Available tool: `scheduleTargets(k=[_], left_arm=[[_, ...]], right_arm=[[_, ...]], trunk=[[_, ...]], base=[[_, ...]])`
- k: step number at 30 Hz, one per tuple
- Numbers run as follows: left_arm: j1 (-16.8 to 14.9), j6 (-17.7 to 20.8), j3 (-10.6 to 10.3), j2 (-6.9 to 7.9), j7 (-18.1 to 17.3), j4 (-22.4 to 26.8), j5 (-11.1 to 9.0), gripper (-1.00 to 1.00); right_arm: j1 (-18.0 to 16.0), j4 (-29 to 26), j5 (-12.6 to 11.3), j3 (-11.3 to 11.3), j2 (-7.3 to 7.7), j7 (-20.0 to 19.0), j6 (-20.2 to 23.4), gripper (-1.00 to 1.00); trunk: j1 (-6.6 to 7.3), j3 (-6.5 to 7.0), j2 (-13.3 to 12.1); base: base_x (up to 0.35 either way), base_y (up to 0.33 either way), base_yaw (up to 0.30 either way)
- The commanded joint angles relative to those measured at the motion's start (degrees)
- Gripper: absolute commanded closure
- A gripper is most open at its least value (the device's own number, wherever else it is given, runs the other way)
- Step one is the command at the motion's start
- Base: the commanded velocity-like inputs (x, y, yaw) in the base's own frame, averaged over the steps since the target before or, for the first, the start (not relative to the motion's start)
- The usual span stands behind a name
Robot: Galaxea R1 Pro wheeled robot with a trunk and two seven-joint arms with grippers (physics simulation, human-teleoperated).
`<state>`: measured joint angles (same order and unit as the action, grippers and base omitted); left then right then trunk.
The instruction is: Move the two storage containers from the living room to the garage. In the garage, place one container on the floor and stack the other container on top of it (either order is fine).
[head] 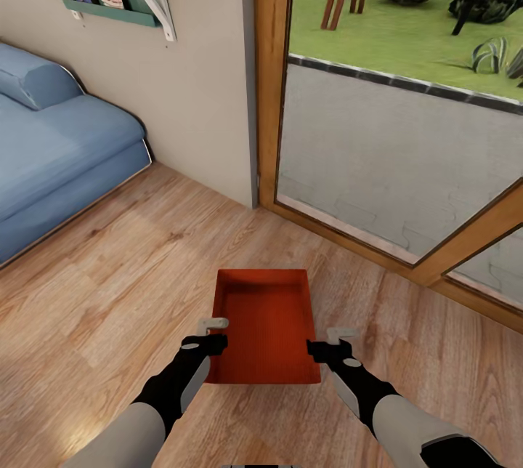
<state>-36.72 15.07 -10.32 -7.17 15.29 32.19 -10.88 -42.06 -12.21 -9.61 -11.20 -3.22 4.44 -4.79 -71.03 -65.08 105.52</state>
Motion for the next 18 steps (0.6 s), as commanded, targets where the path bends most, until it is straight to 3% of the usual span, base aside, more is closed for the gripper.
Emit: scheduleTargets(k=[1, 12, 18], left_arm=[[0.0, 0.4, -0.4, 0.13, 0.5, 0.0, -0.6, -1.0], [0.0, 0.9, -0.4, 0.82, 0.5, -0.1, -0.6, -1.0], [0.0, 0.9, -0.4, 0.92, 0.5, 0.2, -0.6, -1.0]], right_arm=[[0.0, 0.0, -0.6, -0.5, -0.04, 0.3, -0.2, -1.0], [0.0, 0.0, -0.6, -0.6, -0.2, 0.3, -0.2, -1.0], [0.0, 0.1, -0.6, -0.6, -0.21, 0.3, -0.2, -1.0]], trunk=[[0.01, -0.03, 0.0], [0.01, -0.03, 0.0], [-1.31, -1.11, 2.4]], base=[[0.0, 0.0, 0.0], [0.0, 0.0, 0.0], [0.0, 0.0, 0.0]])
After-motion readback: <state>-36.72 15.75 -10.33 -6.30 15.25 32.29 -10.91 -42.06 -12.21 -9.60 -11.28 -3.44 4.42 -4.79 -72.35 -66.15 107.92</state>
